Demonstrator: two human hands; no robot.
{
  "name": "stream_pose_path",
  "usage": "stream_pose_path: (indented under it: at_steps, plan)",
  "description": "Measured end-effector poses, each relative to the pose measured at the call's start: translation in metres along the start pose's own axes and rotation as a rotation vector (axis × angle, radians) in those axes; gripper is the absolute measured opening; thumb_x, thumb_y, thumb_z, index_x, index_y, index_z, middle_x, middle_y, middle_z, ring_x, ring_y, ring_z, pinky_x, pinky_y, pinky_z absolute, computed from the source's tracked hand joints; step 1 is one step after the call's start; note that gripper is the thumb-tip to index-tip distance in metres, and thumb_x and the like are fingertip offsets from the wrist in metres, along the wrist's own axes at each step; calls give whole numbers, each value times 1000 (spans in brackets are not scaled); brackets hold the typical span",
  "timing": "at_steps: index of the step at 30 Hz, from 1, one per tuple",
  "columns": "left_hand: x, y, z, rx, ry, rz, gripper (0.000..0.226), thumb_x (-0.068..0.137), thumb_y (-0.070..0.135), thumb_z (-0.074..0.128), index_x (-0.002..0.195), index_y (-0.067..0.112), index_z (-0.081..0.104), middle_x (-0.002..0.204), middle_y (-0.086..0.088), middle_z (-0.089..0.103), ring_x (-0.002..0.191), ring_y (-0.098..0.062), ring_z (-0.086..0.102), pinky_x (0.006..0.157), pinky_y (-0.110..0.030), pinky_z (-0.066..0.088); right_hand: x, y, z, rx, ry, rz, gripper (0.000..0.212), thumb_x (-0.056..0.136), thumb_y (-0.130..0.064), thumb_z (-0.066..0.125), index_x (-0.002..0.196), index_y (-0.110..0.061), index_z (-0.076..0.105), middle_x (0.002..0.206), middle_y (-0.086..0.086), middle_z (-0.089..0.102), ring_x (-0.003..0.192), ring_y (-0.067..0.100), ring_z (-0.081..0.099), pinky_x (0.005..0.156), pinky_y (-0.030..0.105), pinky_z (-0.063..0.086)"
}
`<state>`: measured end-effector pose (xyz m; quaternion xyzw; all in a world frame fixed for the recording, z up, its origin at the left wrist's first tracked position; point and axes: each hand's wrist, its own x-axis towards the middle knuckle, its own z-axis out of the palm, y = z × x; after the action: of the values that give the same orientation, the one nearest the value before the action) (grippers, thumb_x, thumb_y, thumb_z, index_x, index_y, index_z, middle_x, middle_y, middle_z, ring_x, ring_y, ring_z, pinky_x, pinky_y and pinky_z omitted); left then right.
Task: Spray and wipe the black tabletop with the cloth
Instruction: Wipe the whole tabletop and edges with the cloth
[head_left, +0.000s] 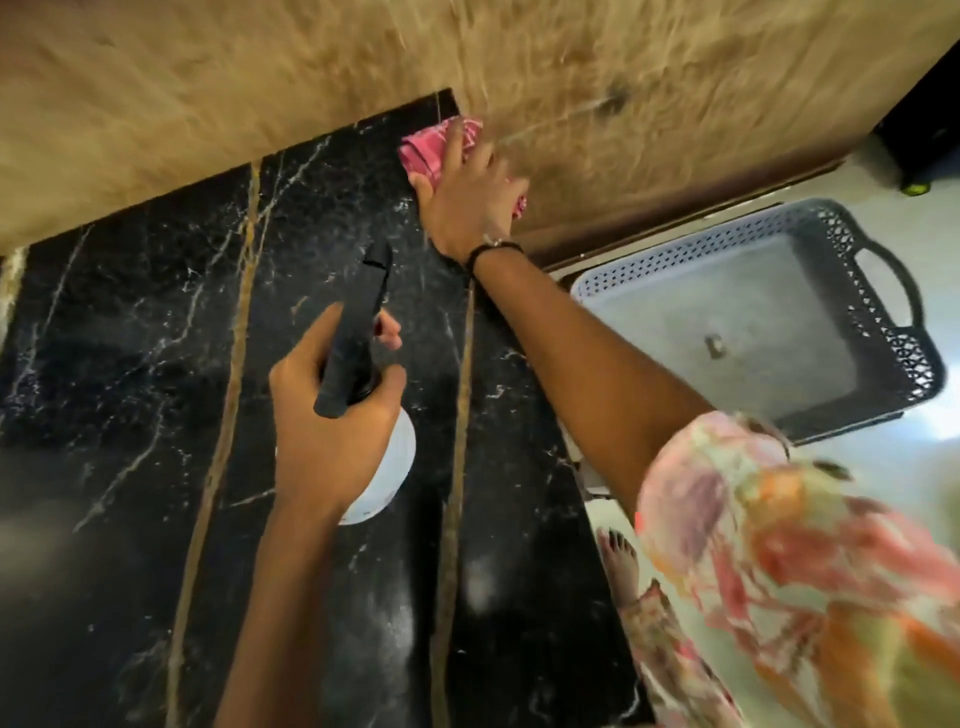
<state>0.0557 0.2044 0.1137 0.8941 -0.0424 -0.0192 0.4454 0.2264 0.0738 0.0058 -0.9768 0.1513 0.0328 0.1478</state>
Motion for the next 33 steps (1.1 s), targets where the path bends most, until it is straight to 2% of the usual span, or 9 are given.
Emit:
stream_pose_path:
  at_steps: [3, 6, 12, 15, 17, 21, 24, 28, 33]
  plan:
    - [-13, 12, 10, -8, 53, -79, 18, 73, 9, 53, 87, 17, 60, 68, 3, 58, 64, -11, 56, 68, -17, 45, -67, 24, 3, 5, 64, -39, 73, 96, -57, 30, 151, -12, 12, 152, 21, 27, 124, 35, 43, 88, 47, 40]
    - [-27, 20, 18, 16, 121, -145, 24, 77, -1, 59, 77, 24, 59, 63, 3, 58, 59, -2, 56, 63, -8, 44, -109, 37, 5, -8, 27, -43, 73, 96, -57, 30, 151, -13, 13, 152, 20, 26, 122, 34, 45, 91, 49, 41]
    - [-46, 21, 32, 30, 116, -144, 24, 76, 8, 55, 76, 32, 58, 65, 5, 60, 65, -6, 58, 67, -18, 47, -28, 20, 0, 79, -65, -96, 75, 96, -56, 33, 152, -13, 7, 155, 20, 21, 132, 36, 38, 98, 51, 38]
    - [-53, 23, 38, 23, 98, -113, 24, 73, 10, 53, 76, 34, 58, 64, 12, 62, 60, -4, 58, 61, -12, 46, 4, 19, -10, 139, -161, -110, 74, 98, -54, 32, 152, -15, 1, 158, 19, 9, 139, 39, 26, 103, 52, 34]
    - [-58, 26, 40, 17, 73, -93, 23, 73, 9, 52, 80, 29, 59, 65, 11, 62, 61, -4, 58, 62, -10, 45, -3, 23, -12, 157, -168, -115, 74, 98, -53, 33, 152, -15, 1, 158, 19, 9, 139, 38, 27, 103, 51, 35]
    - [-71, 32, 38, 13, 53, -75, 15, 73, 17, 52, 85, 22, 60, 77, 12, 62, 70, -6, 58, 68, -18, 49, -84, 46, -9, 208, -102, -138, 74, 96, -53, 36, 152, -15, 6, 155, 19, 18, 132, 35, 38, 99, 51, 41]
    - [-86, 33, 34, 28, 71, -96, 18, 72, 18, 52, 84, 31, 58, 81, 18, 63, 73, -6, 60, 72, -25, 51, -186, 73, -4, 228, -120, -123, 73, 97, -52, 36, 152, -15, 7, 155, 19, 19, 129, 37, 41, 100, 53, 41]
    - [-113, 33, 32, 43, 137, -167, 47, 71, 10, 54, 75, 57, 57, 71, 31, 63, 70, 8, 61, 69, -6, 48, -314, 107, 0, 211, -118, -78, 68, 96, -55, 32, 149, -14, 21, 149, 18, 35, 119, 34, 53, 93, 47, 48]
    - [-136, 24, 26, 2, 68, -104, 18, 73, 24, 52, 88, 33, 58, 79, 21, 62, 69, -1, 59, 68, -10, 48, -322, 111, 2, 200, -129, -84, 67, 96, -54, 34, 147, -12, 26, 145, 19, 41, 115, 34, 56, 88, 46, 51]
